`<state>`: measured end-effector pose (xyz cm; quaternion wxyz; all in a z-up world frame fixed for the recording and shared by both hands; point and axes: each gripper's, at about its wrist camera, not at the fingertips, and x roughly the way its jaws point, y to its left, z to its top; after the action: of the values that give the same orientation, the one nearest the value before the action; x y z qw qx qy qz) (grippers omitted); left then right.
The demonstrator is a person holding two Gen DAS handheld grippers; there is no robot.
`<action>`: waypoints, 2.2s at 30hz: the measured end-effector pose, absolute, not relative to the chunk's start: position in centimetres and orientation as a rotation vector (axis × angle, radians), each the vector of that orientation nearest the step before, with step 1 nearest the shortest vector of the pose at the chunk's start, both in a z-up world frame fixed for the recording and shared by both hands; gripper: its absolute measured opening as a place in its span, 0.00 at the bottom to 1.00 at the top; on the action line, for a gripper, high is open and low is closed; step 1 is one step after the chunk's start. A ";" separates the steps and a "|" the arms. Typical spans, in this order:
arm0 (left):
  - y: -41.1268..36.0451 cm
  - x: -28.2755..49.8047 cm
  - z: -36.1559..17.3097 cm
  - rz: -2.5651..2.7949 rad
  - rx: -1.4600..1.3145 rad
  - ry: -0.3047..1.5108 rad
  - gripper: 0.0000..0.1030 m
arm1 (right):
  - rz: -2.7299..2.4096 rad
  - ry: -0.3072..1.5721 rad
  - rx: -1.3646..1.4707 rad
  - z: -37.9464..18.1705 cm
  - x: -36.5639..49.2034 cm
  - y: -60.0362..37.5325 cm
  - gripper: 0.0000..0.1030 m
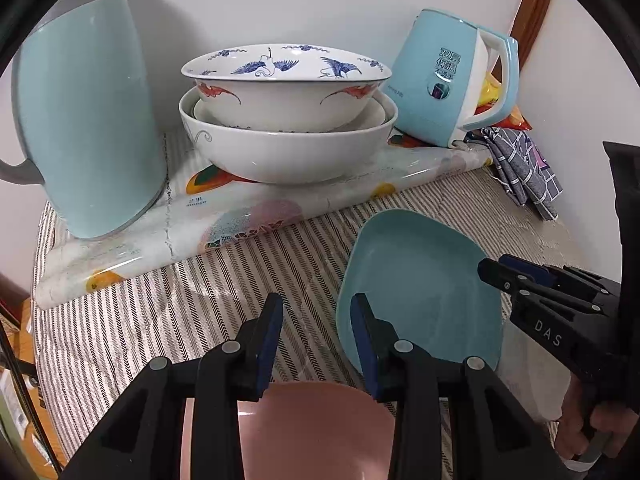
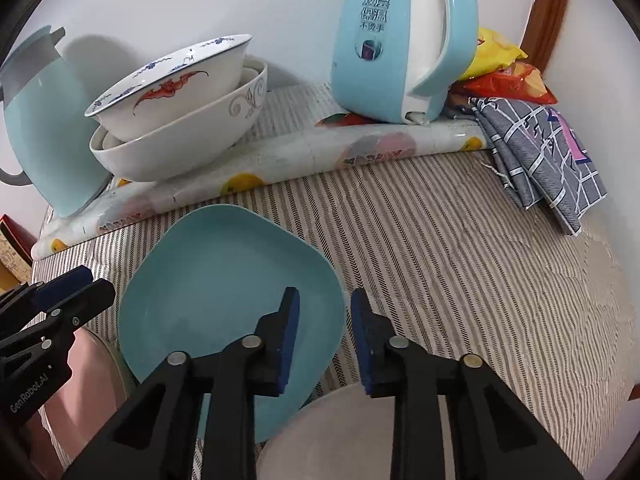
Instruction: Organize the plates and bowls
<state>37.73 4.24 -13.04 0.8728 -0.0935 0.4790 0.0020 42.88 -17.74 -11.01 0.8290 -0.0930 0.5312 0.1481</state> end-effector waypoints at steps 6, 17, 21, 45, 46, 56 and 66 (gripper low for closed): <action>4.3 38.0 -13.6 -0.003 -0.210 1.009 0.25 | 0.309 1.127 -0.208 -11.4 43.1 -17.5 0.18; 3.3 38.4 -14.0 -0.015 -0.187 1.015 0.12 | 0.312 1.137 -0.199 -11.5 43.7 -18.1 0.12; 3.2 38.5 -14.0 -0.020 -0.188 1.017 0.12 | 0.311 1.130 -0.206 -11.5 43.6 -18.0 0.13; 3.3 38.2 -14.3 -0.042 -0.220 1.021 0.06 | 0.341 1.123 -0.175 -11.4 43.4 -18.3 0.01; 3.4 38.2 -14.3 -0.044 -0.225 1.023 0.06 | 0.345 1.125 -0.178 -11.4 43.4 -18.3 0.01; 3.6 38.4 -14.5 -0.034 -0.221 1.031 0.06 | 0.311 1.095 -0.217 -10.9 43.9 -18.5 0.21; 3.3 38.6 -14.8 -0.038 -0.221 1.047 0.06 | 0.359 1.175 -0.219 -12.8 44.5 -17.8 0.30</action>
<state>38.62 3.35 -14.77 0.8600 -0.1054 0.4989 -0.0182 44.49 -17.76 -12.84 0.8115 -0.1026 0.5501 0.1681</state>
